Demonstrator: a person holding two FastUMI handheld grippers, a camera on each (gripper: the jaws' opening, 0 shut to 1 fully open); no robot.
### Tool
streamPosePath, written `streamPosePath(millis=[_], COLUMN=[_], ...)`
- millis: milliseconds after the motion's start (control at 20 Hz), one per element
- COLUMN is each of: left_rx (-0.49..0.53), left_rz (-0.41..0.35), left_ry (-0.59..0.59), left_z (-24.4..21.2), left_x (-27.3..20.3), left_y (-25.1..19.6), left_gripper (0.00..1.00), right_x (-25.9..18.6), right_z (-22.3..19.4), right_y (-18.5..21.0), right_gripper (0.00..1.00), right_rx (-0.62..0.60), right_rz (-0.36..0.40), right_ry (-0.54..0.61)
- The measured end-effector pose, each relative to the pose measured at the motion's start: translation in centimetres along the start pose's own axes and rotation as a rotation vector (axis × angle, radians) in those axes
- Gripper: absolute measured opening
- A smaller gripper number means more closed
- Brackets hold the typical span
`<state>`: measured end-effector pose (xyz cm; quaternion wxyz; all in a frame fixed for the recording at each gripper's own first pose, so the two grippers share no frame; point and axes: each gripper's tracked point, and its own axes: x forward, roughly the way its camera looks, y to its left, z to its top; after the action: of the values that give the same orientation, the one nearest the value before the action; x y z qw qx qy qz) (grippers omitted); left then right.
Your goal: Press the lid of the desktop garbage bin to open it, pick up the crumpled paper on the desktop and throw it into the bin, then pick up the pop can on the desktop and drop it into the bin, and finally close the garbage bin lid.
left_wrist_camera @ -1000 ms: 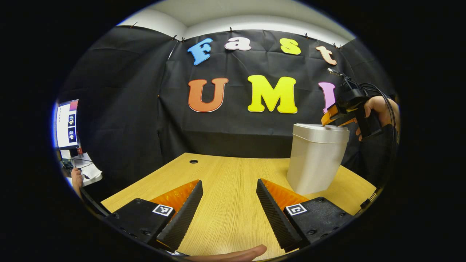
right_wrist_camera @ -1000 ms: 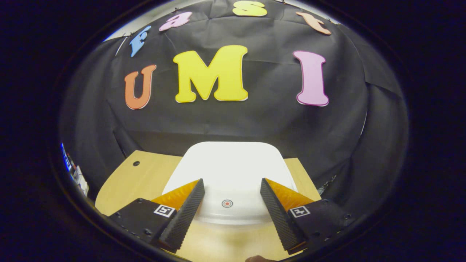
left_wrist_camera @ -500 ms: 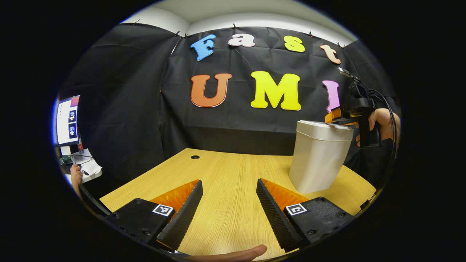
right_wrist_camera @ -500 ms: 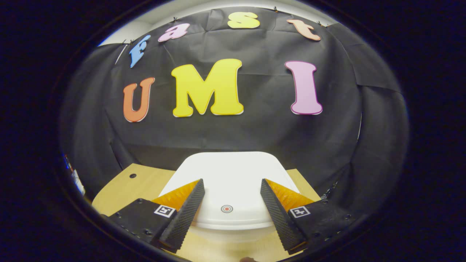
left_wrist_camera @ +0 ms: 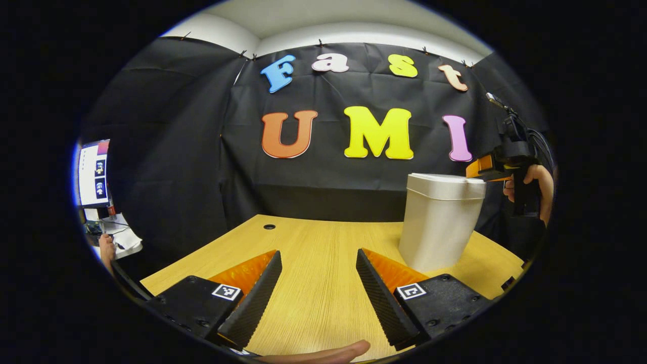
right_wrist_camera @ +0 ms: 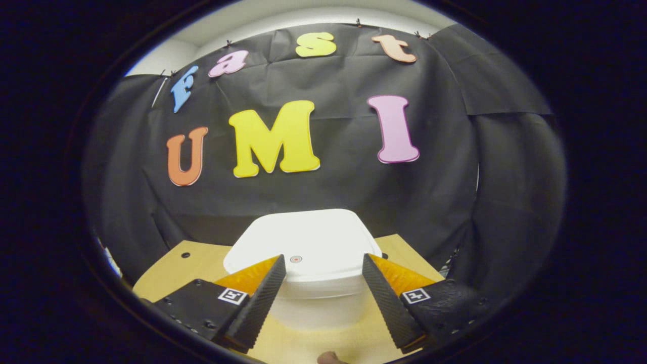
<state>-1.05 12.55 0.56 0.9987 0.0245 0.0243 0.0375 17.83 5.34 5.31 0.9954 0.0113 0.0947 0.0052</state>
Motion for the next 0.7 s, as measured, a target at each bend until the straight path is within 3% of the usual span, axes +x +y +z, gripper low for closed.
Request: streamPosePath(millis=[150,300,350,400,700], left_rx=[0.029,0.034,0.036,0.036,0.058], left_rz=[-0.011,-0.046,-0.057,-0.059,-0.106], left_ry=[0.002,-0.008,-0.014,-0.026,-0.098], left_z=[-0.2,0.1,0.2,0.6,2.2], left_x=[-0.1,-0.5,-0.7,-0.9,-2.2], left_y=[-0.9,-2.8,-3.3,-3.5,-6.4], left_gripper=[1.0,0.96,1.0,0.96,0.95], right_x=[-3.3,-5.9,-6.6,-7.4,-13.6], right_z=[-2.3,-4.8,-5.9,-6.7,-8.1], right_y=[-1.5,-2.9,-3.5,-4.1,-7.2], right_gripper=[0.95,0.95,0.95,0.95,0.96], right_rx=[-0.008,0.022,0.021,0.02,-0.097], right_rz=[0.009,0.03,0.029,0.022,0.001], right_ry=[-0.011,-0.011,0.001,0.006,-0.11])
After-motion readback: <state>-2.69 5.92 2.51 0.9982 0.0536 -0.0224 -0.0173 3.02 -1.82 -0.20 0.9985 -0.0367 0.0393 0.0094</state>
